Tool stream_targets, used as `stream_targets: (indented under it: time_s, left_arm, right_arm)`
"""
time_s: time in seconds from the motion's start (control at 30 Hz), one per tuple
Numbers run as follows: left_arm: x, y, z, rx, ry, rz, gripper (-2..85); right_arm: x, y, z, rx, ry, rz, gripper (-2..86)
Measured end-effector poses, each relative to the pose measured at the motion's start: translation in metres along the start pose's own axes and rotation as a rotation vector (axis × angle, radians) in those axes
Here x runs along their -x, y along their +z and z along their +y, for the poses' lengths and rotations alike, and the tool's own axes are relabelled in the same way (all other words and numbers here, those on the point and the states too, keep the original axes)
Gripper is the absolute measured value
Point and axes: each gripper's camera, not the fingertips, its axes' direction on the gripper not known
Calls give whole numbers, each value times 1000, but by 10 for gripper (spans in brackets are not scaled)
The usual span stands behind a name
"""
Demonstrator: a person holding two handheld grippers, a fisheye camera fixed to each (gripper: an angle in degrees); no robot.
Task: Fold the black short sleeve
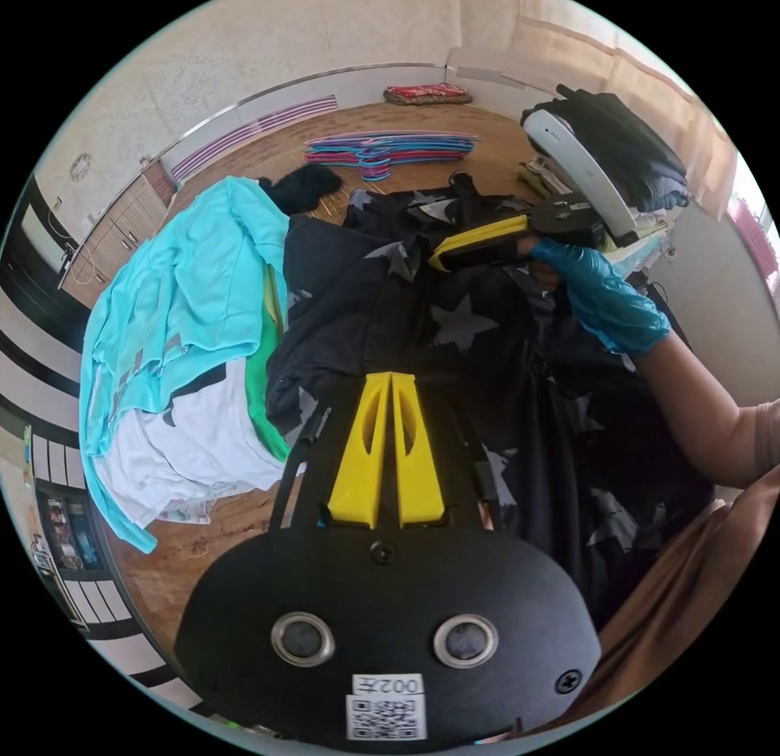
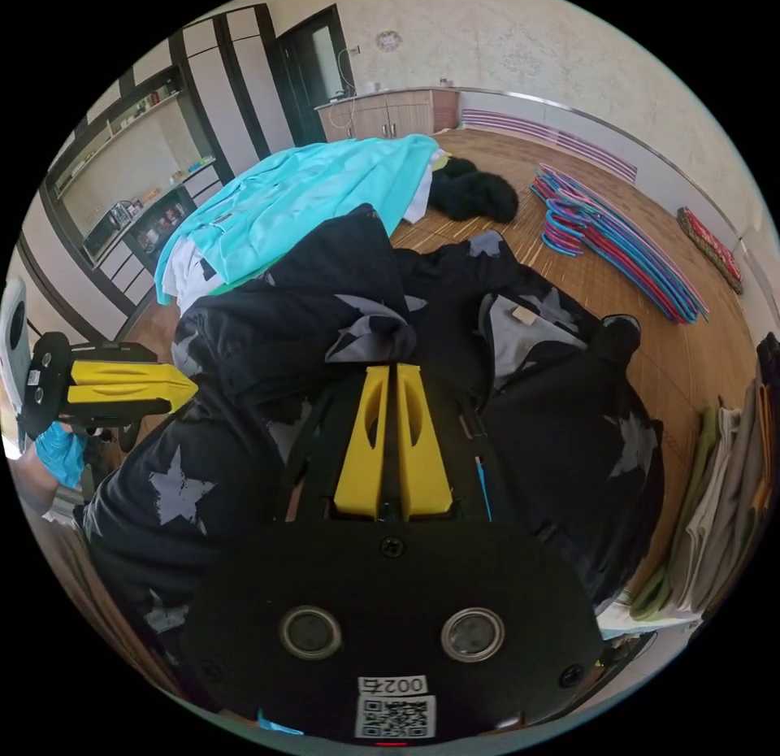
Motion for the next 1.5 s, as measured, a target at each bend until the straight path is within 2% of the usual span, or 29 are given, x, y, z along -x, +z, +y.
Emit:
stream_targets:
  time_s: [0.17,0.33,0.43,0.67,1.17,1.5]
  left_arm:
    - [-17,8,-14,-12,1,-15,22]
    - [-29,27,-27,52,-22,-92,29]
    - [-34,27,-28,54,-17,-157,14]
    - [-39,4,-21,52,2,-125,-9]
    - [-32,-2,0,71,-5,-48,-4]
    - [22,-12,21,34,-106,-224,47]
  right_arm:
    - [-6,-13,9,-54,40,-24,61]
    - [-6,-9,10,-46,50,-9,81]
    - [-7,-2,9,-3,58,8,68]
    - [-12,-15,20,-63,33,9,3]
    - [-25,-20,25,-26,23,-9,7]
    - [-35,-34,22,-125,57,-57,55]
